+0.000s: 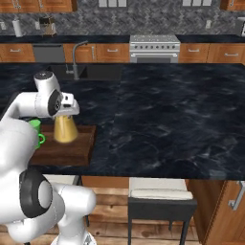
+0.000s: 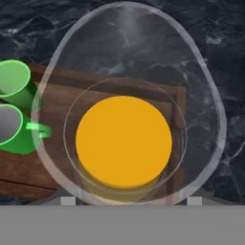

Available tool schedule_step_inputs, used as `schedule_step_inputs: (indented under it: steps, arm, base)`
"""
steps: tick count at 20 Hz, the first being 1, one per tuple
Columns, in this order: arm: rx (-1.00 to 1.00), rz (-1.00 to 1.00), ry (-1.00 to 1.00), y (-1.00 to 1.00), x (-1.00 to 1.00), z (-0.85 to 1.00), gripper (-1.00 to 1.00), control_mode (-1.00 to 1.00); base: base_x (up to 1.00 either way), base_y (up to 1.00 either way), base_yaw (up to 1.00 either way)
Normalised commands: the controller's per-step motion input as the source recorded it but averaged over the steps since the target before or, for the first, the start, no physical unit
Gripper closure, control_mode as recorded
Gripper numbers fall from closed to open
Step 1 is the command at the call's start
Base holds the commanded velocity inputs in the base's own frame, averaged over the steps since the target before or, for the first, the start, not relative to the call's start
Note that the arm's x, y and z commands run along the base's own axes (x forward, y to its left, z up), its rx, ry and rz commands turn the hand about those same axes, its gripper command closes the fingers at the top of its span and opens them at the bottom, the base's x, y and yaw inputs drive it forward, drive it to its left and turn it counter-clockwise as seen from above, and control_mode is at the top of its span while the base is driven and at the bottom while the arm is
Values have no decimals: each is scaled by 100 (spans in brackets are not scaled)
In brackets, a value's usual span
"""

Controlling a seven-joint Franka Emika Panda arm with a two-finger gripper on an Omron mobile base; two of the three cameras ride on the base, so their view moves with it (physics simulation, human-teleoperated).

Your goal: There is a tray on the dining counter. Grab the cup, mug, and pitcher and place them on the tray. The pitcher may be placed next to the tray if it cannot fit the tray.

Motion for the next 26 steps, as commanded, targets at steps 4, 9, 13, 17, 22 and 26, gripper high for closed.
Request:
schedule_step_inputs:
  steps: [4, 9, 13, 17, 22, 26]
  arm:
    - [0, 0, 0, 9, 14, -29, 100, -100]
    - [0, 0, 0, 3, 0, -36, 100, -100]
    - [0, 0, 0, 3, 0, -35, 100, -100]
    - [0, 0, 0, 0, 0, -30, 100, -100]
    - [0, 0, 0, 0, 0, -29, 100, -100]
    - [0, 0, 0, 3, 0, -15, 100, -100]
  base:
    - [0, 0, 0]
    - [0, 0, 0]
    - [0, 0, 0]
    - [0, 0, 0]
    - [0, 0, 0]
    - [0, 0, 0]
